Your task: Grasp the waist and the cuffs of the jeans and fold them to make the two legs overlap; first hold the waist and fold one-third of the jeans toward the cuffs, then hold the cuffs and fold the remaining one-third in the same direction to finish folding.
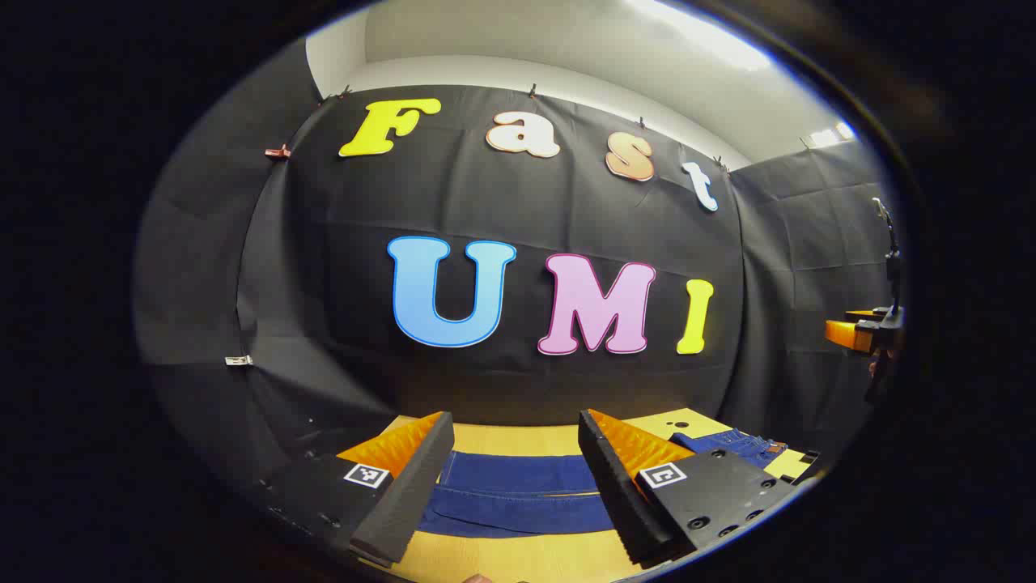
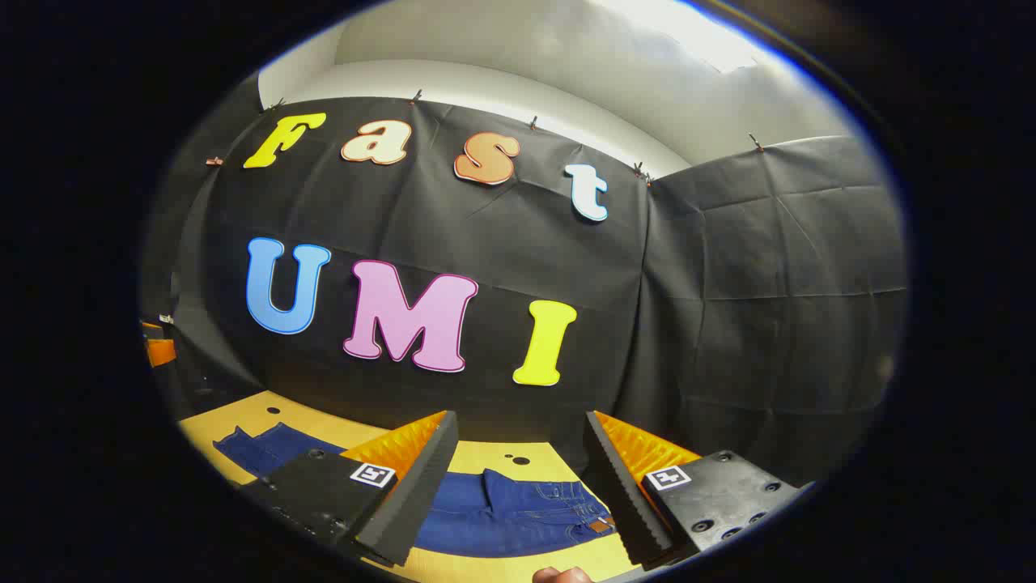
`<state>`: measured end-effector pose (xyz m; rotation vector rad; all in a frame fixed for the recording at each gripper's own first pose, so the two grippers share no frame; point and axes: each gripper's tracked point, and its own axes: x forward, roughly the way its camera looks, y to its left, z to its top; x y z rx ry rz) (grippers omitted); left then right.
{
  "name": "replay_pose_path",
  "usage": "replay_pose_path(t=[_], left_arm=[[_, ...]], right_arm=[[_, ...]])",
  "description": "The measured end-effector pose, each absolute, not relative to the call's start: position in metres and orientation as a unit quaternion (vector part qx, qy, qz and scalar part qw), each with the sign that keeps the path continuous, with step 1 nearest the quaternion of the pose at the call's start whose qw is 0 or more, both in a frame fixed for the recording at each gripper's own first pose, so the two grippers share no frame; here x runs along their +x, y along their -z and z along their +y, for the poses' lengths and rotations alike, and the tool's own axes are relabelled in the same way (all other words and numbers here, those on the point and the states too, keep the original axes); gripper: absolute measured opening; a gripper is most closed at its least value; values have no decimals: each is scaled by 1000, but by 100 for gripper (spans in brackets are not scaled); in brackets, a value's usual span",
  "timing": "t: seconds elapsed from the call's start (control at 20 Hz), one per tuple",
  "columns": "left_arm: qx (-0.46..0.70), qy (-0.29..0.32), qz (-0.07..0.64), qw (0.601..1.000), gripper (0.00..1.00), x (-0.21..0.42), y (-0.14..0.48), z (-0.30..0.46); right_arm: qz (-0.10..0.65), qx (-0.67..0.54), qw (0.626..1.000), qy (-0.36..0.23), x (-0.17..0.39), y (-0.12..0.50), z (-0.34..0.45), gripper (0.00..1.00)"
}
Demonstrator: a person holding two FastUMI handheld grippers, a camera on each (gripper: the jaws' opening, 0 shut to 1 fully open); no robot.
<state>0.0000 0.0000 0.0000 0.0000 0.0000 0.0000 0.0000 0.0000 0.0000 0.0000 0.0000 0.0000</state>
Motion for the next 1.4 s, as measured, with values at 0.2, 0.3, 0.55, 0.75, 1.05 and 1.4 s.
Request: replay_pose_path(t=[0.2,0.3,0.55,0.75,1.05,1.4], left_arm=[[1,0,3,1000,96,-1,2,-2],[3,-1,5,1000,96,1,4,-2],[4,2,6,1000,96,6,4,-8],[4,7,4,1000,96,11,4,-14],[24,18,13,999,96,18,13,-14],[63,45,34,996,96,23,31,4]], right_arm=[[2,-2,1000,5,0,6,-7,94],[4,-5,1000,8,1,8,-9,96],[6,-9,1000,15,2,11,-19,96],[8,-14,1000,22,3,13,-26,96],[8,-55,998,24,6,17,-36,96],[13,-94,995,12,14,25,-35,96]])
